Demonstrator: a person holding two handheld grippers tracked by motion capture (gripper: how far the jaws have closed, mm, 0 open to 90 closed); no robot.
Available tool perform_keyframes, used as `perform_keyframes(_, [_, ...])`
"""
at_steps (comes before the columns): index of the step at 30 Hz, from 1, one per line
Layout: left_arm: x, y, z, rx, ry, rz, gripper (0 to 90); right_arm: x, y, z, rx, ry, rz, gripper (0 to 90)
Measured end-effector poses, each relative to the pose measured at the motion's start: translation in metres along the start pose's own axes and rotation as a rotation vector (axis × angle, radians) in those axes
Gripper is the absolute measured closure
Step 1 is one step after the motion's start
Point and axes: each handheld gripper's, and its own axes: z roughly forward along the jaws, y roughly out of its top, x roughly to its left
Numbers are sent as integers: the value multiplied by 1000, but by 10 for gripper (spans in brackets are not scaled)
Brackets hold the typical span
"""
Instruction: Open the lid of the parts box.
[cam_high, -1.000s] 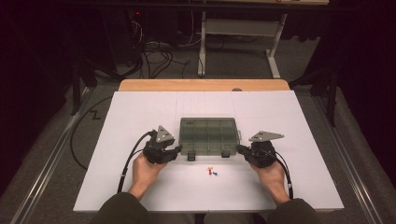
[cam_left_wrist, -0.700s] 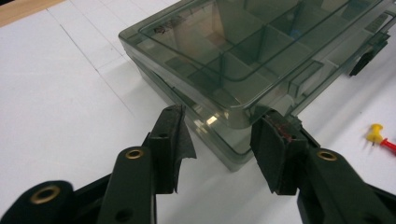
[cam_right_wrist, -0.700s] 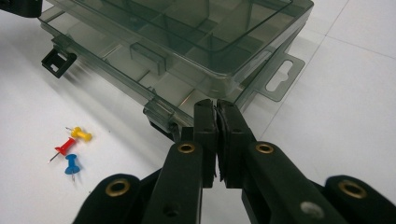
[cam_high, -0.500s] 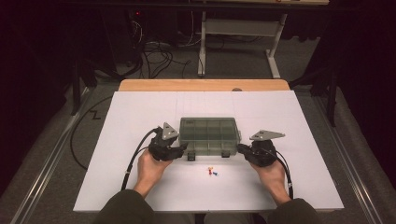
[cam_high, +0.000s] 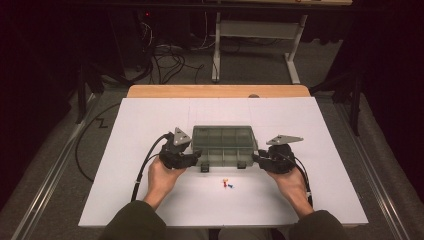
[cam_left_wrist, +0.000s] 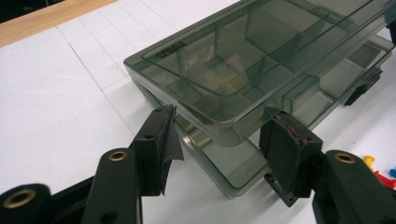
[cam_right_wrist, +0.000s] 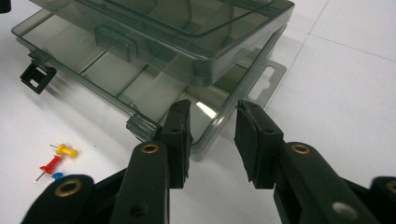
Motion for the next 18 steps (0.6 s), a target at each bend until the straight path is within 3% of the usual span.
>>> perform_keyframes(5, [1, 2, -1, -8, -4, -8, 455, -1, 9, 2, 47, -9, 3, 699])
perform_keyframes(18, [2, 6, -1, -11, -16, -17, 448, -8, 26, 14, 133, 17, 108, 733])
